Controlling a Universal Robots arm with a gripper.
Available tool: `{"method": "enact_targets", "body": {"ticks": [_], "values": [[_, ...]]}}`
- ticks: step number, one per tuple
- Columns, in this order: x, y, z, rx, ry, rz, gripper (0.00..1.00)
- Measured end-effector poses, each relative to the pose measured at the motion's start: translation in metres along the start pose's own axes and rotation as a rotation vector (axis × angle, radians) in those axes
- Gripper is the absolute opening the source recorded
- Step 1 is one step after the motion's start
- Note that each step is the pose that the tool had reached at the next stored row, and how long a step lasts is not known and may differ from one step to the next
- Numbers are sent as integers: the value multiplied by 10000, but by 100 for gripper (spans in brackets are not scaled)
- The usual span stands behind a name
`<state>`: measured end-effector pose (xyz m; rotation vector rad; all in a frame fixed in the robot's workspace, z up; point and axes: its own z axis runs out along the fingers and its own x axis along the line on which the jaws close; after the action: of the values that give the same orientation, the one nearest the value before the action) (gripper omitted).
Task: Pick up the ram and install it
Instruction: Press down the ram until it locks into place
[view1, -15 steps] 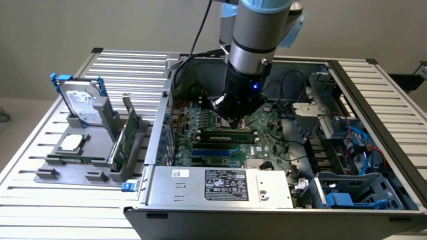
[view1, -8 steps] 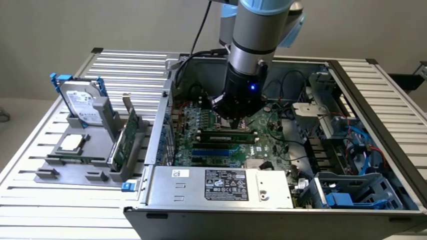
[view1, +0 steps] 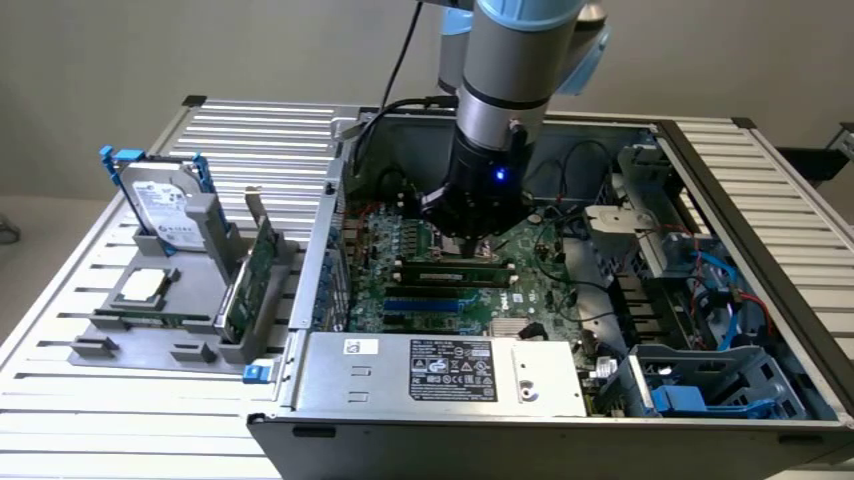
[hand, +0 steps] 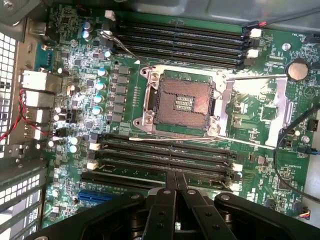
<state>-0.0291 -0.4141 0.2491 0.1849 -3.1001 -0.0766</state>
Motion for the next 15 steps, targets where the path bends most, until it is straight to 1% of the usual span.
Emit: {"method": "enact_targets", "body": {"ticks": [4, 9, 15], "values": [[71, 7, 2, -1, -1, 55, 11], [105, 10, 11, -3, -19, 394, 11], [134, 11, 56, 65, -31, 814, 11]]}}
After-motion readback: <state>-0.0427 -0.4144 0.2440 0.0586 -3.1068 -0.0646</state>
